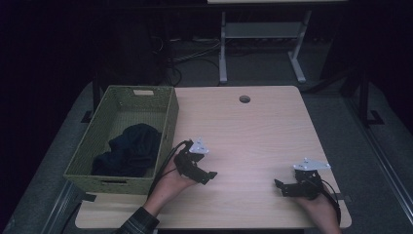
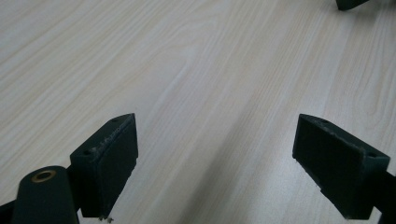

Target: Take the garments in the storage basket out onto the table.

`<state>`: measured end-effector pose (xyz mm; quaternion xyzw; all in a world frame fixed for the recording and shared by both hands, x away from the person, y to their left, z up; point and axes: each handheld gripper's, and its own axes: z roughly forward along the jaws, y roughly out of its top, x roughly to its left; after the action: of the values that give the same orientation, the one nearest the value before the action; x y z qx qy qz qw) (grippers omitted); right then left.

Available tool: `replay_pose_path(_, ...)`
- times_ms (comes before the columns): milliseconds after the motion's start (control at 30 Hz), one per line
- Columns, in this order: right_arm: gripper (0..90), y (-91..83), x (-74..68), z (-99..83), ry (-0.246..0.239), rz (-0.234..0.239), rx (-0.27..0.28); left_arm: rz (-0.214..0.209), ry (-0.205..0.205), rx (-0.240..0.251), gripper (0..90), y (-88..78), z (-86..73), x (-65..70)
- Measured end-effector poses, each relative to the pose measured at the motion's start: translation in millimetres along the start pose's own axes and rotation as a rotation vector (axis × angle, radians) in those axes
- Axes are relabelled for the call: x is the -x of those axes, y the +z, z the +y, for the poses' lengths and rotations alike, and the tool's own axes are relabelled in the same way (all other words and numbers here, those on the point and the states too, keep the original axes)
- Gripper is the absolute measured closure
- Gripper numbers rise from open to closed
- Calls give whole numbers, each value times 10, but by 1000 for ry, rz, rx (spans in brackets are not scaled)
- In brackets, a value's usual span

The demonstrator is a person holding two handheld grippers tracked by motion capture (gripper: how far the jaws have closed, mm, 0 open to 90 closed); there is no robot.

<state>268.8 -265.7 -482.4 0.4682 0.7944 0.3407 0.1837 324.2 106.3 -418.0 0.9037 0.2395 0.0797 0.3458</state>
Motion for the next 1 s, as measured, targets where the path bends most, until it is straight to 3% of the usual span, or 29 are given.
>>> replay_pose_path(533, 81, 0, -1, -1, 0, 1, 0, -29, 25, 34, 139, -168, 170, -51)
replay_pose_path(1000, 80, 0, -3, -1, 2, 2, 2, -59, 54, 26, 139, -302, 274, -140)
